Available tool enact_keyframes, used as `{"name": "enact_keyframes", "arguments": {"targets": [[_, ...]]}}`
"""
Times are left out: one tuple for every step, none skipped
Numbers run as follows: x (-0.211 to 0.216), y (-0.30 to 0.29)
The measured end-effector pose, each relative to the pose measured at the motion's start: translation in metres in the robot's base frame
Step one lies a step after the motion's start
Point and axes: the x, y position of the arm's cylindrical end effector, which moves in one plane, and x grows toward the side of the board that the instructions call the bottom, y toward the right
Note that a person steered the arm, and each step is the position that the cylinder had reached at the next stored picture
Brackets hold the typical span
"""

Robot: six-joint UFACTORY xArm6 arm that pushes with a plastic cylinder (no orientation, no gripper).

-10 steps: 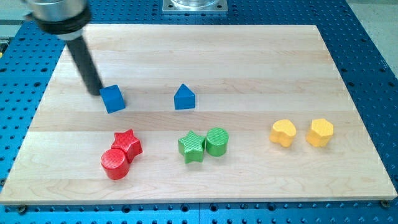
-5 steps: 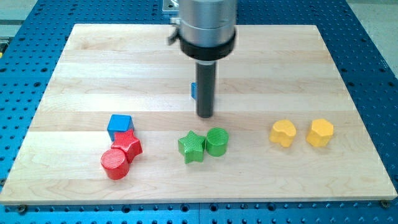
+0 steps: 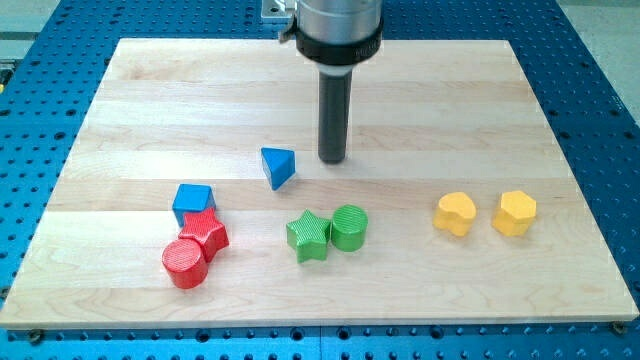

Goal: Move the blue triangle vertically above the blue cube

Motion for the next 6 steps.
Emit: {"name": "enact_keyframes", "arguments": {"targets": [[0.009, -0.044], [0.010, -0.071], [0.011, -0.100], [0.011, -0.108], [0.039, -0.097], [0.057, -0.103]]}}
